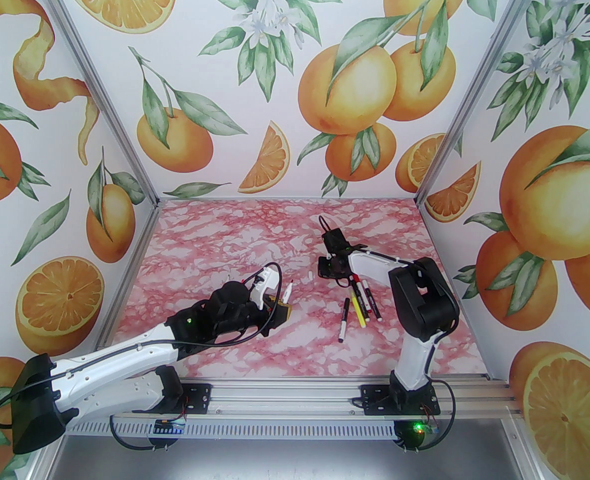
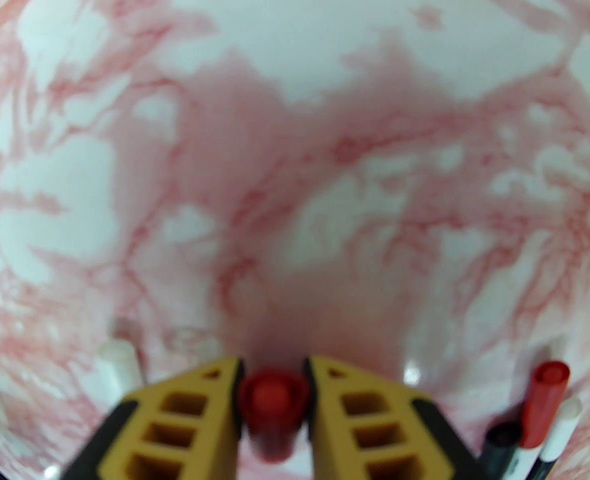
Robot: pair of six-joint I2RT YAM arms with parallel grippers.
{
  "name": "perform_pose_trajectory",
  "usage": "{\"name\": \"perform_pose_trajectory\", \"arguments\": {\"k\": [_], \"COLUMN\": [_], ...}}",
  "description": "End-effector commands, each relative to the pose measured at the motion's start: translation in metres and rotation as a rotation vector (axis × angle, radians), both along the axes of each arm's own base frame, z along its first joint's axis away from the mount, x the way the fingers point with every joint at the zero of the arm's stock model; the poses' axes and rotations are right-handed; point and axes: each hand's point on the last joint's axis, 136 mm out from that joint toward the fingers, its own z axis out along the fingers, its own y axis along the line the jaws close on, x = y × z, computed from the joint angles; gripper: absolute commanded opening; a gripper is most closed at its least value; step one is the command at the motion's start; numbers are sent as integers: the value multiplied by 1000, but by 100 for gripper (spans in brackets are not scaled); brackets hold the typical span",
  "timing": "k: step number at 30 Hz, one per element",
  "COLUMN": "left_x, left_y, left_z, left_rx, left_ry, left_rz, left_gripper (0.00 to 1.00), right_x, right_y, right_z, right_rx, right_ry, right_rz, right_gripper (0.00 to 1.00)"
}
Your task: Open the pen caps
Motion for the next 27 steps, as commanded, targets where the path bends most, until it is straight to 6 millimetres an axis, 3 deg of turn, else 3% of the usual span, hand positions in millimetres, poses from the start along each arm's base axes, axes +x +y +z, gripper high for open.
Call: {"name": "perform_pose_trajectory", "arguments": {"k": [1, 12, 27], "left_x": [0, 1, 0], "left_y": [-2, -5, -5], "left_z": [2, -1, -3], "left_rx": [-28, -25, -22], "left_ry": [0, 7, 11], "left_rz": [-6, -11, -8], "left_gripper": [1, 1, 0], "right_x": [4, -8, -10], "right_y": [3, 5, 10], "right_z": [0, 8, 8], "right_rx": [18, 69, 111], "right_ry": [-6, -23, -29], "right_rz": [12, 5, -5], "right_gripper": [29, 27, 23]}}
